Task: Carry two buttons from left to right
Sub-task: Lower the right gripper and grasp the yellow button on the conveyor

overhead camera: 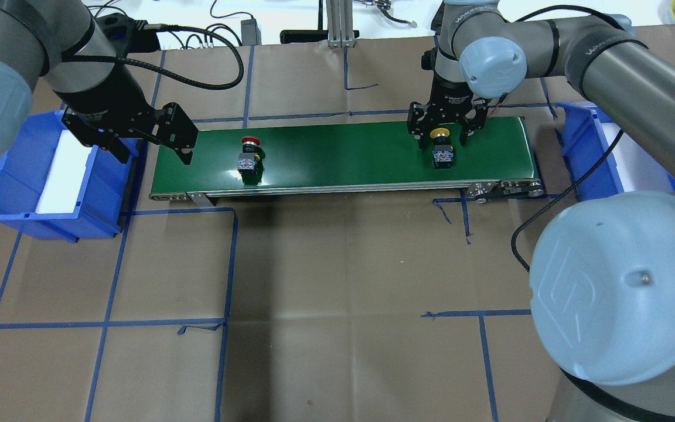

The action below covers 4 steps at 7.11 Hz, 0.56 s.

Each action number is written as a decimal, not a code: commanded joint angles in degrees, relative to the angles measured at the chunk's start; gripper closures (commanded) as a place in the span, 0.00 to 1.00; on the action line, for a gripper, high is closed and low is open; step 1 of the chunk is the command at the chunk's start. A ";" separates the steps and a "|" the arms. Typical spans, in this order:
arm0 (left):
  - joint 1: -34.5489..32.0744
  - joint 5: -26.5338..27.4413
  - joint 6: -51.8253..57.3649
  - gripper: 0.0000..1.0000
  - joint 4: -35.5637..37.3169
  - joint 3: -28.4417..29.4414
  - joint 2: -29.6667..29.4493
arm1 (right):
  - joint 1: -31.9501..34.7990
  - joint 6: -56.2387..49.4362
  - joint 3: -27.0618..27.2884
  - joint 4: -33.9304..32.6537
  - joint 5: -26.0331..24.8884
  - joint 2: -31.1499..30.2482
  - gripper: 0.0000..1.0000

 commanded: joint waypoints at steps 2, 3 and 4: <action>0.00 0.00 -1.11 0.00 0.01 0.17 0.08 | -0.56 -0.62 -1.11 6.11 -2.47 -0.54 0.94; 0.00 0.00 -3.03 0.00 0.01 0.17 0.08 | -1.34 -0.62 -3.21 7.45 -3.27 -0.72 0.95; 0.00 -0.09 -3.57 0.00 0.01 0.26 0.08 | -3.35 -0.79 -6.54 11.56 -3.01 -1.07 0.96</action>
